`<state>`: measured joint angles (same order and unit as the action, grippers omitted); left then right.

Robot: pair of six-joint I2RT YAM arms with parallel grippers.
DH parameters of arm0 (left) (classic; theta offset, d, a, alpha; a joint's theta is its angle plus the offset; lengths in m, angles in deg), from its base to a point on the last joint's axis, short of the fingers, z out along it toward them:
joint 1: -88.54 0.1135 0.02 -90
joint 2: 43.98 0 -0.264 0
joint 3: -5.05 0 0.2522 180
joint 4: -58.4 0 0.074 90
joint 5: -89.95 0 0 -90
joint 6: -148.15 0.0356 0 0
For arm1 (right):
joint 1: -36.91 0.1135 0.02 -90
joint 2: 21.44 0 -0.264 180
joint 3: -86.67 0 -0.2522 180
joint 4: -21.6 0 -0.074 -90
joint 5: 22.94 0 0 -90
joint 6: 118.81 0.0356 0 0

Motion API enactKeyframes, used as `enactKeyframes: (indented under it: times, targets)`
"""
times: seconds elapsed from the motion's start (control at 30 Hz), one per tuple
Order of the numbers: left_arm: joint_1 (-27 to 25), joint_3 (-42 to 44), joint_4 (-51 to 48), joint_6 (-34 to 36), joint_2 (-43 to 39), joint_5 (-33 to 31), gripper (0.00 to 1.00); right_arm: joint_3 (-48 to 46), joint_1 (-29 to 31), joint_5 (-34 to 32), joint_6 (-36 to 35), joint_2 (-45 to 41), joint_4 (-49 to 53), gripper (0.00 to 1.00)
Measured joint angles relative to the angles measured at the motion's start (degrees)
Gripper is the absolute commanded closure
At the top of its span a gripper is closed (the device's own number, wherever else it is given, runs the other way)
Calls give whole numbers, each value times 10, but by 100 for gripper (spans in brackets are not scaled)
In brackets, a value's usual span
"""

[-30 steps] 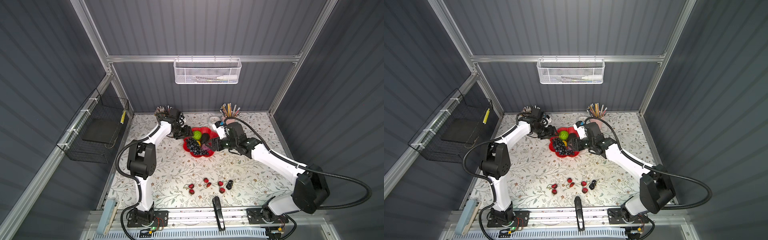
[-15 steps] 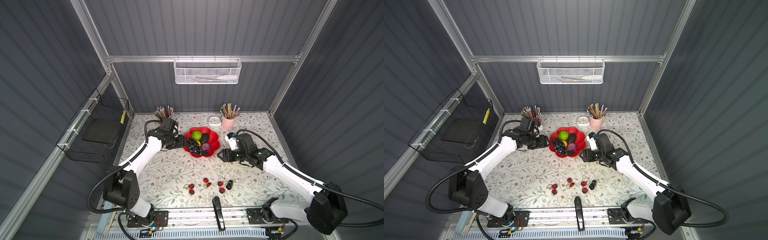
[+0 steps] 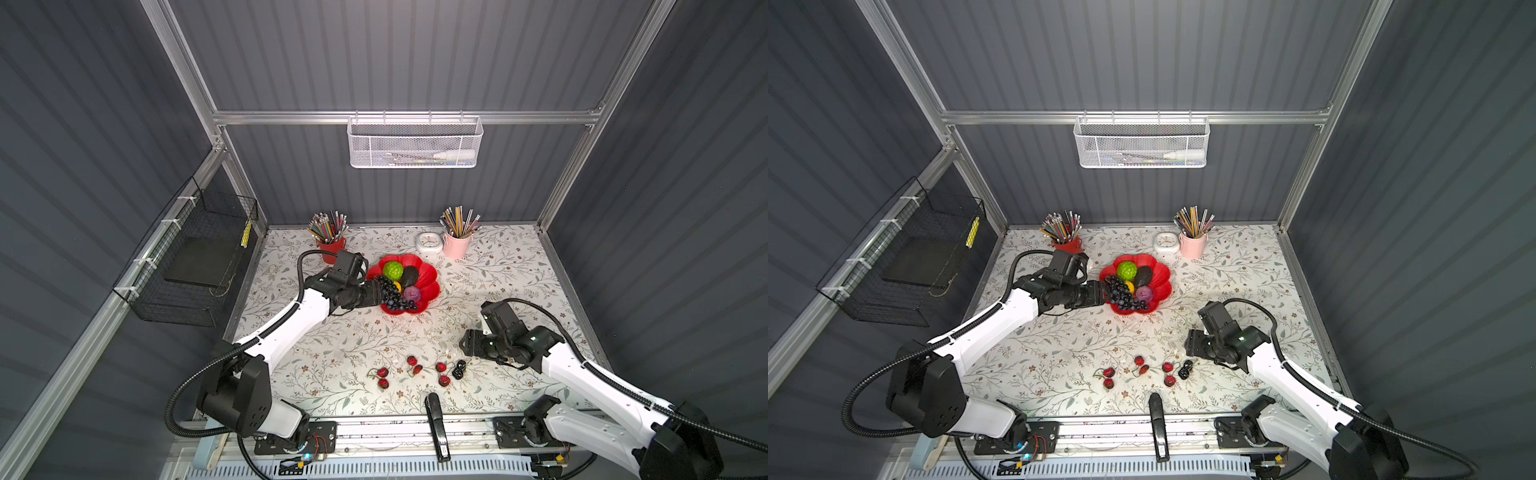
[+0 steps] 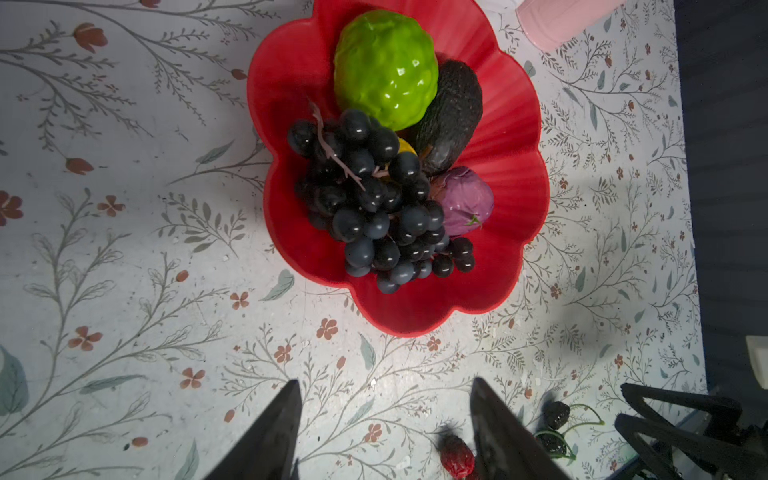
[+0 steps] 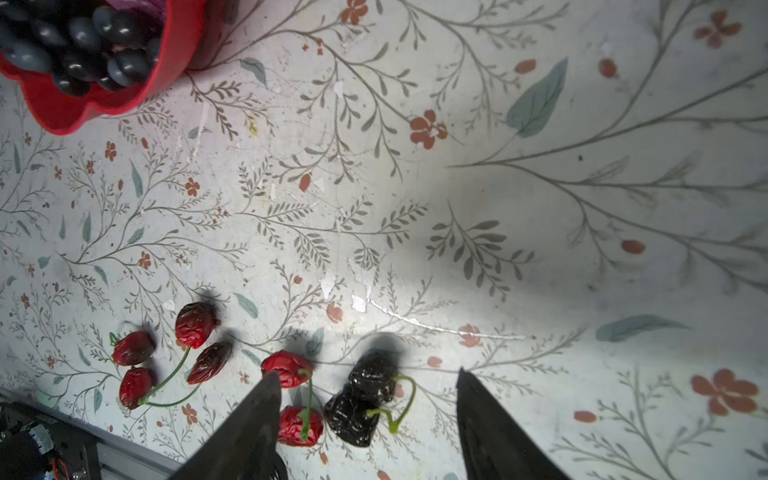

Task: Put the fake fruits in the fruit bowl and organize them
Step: 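Move the right gripper down onto the dark cherry pair and close it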

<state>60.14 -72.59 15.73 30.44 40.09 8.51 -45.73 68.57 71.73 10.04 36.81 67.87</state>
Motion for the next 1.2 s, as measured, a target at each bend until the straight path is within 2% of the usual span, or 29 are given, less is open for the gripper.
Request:
enactKeyframes:
  times: [0.33,0.5,0.9,1.07,1.2]
  targets:
    - [0,0,21,-10,14,6,35,-28,4,36,21,50,-21,49]
    - [0,0,23,-13,20,12,35,-30,10,50,21,79,-37,58]
    - [0,0,24,-15,36,21,34,-44,10,52,25,72,-50,77]
    - [0,0,24,-15,37,26,34,-45,10,50,24,79,-57,88]
    - [0,0,25,-15,37,26,34,-45,10,50,24,81,-60,91]
